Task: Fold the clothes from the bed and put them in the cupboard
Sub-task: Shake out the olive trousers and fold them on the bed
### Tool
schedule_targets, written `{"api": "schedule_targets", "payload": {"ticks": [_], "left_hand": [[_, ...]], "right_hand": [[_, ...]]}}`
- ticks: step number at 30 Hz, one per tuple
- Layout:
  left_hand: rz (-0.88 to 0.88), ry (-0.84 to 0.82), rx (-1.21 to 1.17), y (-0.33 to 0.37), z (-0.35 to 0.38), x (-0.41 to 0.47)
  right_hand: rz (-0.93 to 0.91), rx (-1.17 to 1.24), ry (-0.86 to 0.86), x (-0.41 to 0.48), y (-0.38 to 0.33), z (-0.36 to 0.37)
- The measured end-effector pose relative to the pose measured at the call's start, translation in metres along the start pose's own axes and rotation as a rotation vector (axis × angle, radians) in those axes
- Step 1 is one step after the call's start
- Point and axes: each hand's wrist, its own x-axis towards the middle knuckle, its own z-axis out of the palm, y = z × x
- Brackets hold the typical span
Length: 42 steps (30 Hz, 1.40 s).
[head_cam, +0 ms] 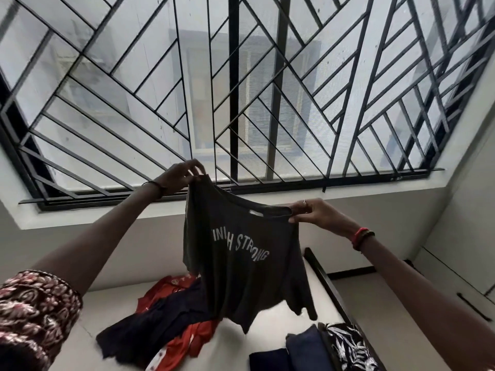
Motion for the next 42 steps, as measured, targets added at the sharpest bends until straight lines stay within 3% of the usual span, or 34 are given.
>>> {"api": "schedule_targets", "payload": {"ticks": [8, 13, 16, 24, 32, 37, 39, 42], "left_hand": [[0.285, -0.323, 0.564, 0.027, 0.000, -0.009], [0.367, -0.417, 0.780, 0.036, 0.009, -0.007], [0.334, -0.458, 0.789, 0.039, 0.015, -0.005], [0.263, -0.377, 0.591, 0.029, 0.023, -0.008], [0.215, -0.200, 0.172, 0.016, 0.034, -0.011], [0.016, -0.079, -0.243, 0.021, 0.032, -0.016], [-0.046, -0.102, -0.372, 0.026, 0.030, -0.018], [-0.117, -0.252, -0.351, 0.026, 0.017, -0.018]], "right_hand": [[0.060, 0.083, 0.109, 0.010, 0.001, -0.020], [0.079, 0.126, 0.118, 0.010, 0.003, -0.030], [0.072, 0.159, 0.077, 0.009, 0.001, -0.034], [0.225, 0.347, -0.134, 0.004, 0.002, -0.059], [0.189, 0.403, -0.039, -0.006, -0.011, -0.055], [0.183, 0.455, 0.039, -0.006, -0.015, -0.056], [0.170, 0.436, 0.034, -0.005, -0.019, -0.056], [0.156, 0.353, -0.021, -0.006, -0.029, -0.058]]}}
